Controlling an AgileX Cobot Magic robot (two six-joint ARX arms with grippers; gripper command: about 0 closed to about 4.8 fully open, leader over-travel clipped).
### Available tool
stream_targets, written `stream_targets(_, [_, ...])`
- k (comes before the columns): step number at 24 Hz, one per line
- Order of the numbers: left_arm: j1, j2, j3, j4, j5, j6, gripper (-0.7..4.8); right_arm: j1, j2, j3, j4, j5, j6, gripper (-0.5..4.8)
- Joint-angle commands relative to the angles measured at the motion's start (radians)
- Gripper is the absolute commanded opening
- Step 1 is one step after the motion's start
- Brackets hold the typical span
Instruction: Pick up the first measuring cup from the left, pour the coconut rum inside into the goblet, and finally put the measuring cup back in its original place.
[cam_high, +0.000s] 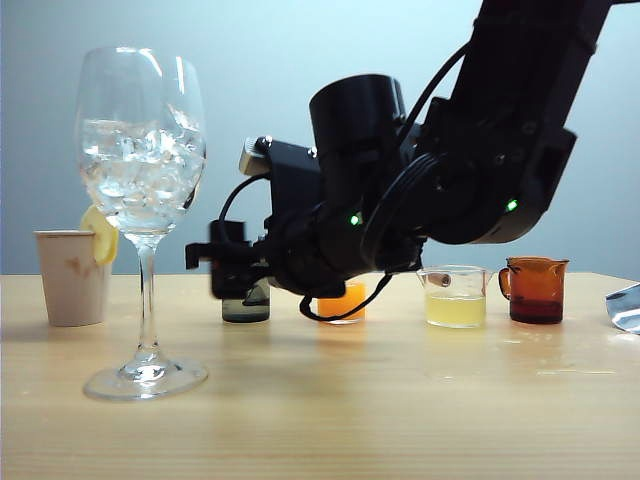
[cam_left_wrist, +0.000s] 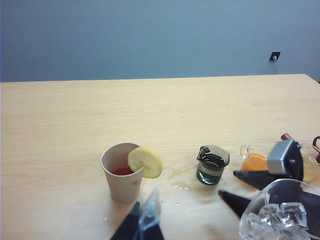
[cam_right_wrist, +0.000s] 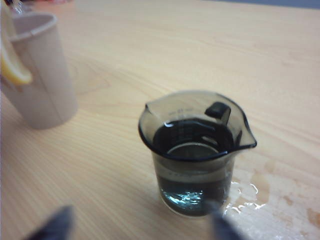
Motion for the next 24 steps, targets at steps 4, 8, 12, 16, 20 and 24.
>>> stream_targets(4, [-0.011, -0.001, 0.003, 0.005, 0.005, 0.003, -0.05, -0.006, 0.035, 0.035, 0.002, 0.002, -0.005, 4.36])
stream_targets(8, [-0.024, -0.001, 0.003, 0.005, 0.005, 0.003, -0.05, -0.024, 0.092, 0.066, 0.003, 0.009, -0.004, 4.36])
stream_targets(12, [-0.024, -0.001, 0.003, 0.005, 0.005, 0.003, -0.05, -0.03, 0.111, 0.099, -0.012, 0.024, -0.004, 4.37])
stream_targets(16, [-0.024, -0.001, 0.003, -0.005, 0.005, 0.003, -0.05, -0.033, 0.121, 0.138, -0.025, 0.027, -0.005, 4.4])
stream_targets(20, [-0.024, -0.001, 0.003, -0.008, 0.005, 0.003, -0.05, -0.037, 0.127, 0.166, -0.044, 0.028, -0.005, 4.47])
stream_targets(24, [-0.024, -0.001, 0.003, -0.009, 0.005, 0.004, -0.05, -0.039, 0.145, 0.198, -0.056, 0.028, -0.008, 4.79])
